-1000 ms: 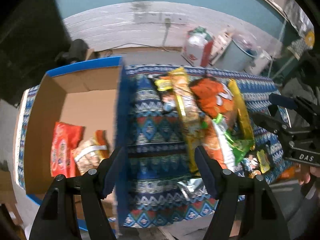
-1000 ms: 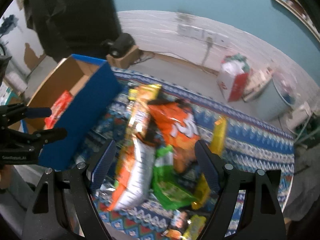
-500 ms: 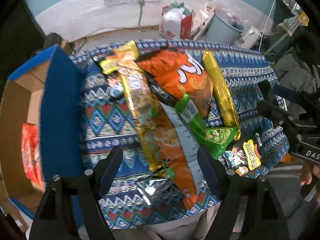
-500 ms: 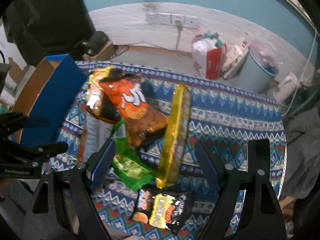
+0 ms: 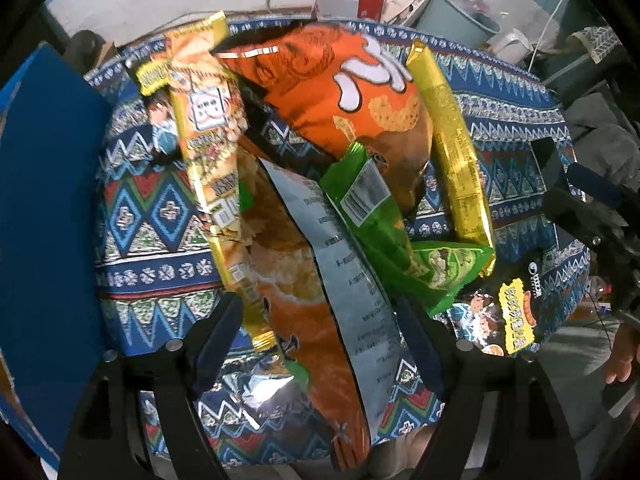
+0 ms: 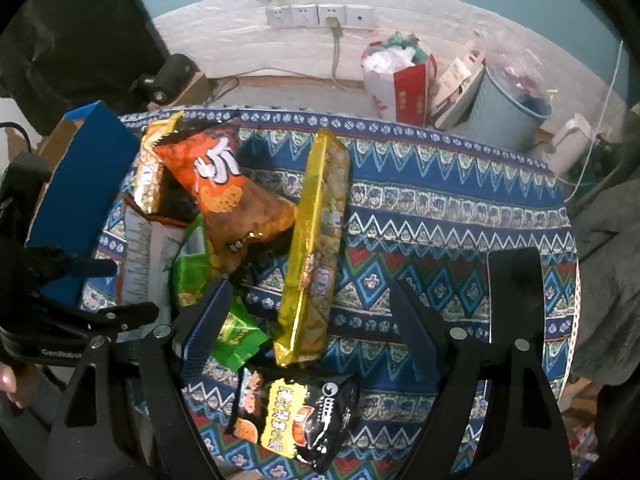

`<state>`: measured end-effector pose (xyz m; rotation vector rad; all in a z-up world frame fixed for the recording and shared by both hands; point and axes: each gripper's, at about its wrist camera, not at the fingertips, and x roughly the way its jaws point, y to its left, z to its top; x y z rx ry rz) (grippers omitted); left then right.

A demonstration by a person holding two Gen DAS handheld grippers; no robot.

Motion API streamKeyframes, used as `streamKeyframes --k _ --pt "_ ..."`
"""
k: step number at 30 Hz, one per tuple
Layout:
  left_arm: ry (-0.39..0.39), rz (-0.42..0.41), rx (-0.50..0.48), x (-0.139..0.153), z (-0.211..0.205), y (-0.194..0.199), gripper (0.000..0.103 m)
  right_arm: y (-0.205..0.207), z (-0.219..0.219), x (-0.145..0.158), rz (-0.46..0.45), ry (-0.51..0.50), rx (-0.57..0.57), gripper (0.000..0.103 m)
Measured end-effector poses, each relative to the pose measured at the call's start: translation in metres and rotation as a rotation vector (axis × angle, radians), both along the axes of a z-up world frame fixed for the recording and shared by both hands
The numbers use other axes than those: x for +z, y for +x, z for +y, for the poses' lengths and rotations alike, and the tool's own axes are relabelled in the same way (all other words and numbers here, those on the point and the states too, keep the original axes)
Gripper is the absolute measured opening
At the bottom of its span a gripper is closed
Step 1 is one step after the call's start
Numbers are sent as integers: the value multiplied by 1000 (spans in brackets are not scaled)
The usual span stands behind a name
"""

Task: Organize snacks
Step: 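Move both tools back over the snack pile, then grasp the orange chip bag with the left tool while the right tool grasps the yellow bar pack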

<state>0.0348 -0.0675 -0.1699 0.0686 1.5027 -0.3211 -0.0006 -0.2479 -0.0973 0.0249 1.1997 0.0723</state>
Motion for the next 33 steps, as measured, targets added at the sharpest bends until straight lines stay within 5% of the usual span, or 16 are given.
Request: streamKeyframes --k 4,6,7,14,33 --pt "-11 21 0 -13 -2 2 80 5 -3 -9 16 1 -6 81" --pt "-31 -2 -13 -9 -3 2 71 7 -3 -13 23 0 -5 81" --pt "-57 -4 -25 -7 -3 2 56 8 -3 -14 25 -1 -5 81" --pt "-43 -45 -86 6 -8 -2 40 20 -6 -37 62 -12 -13 81" --pt "13 -244 -57 51 42 23 39 60 8 -88 132 -24 5 81"
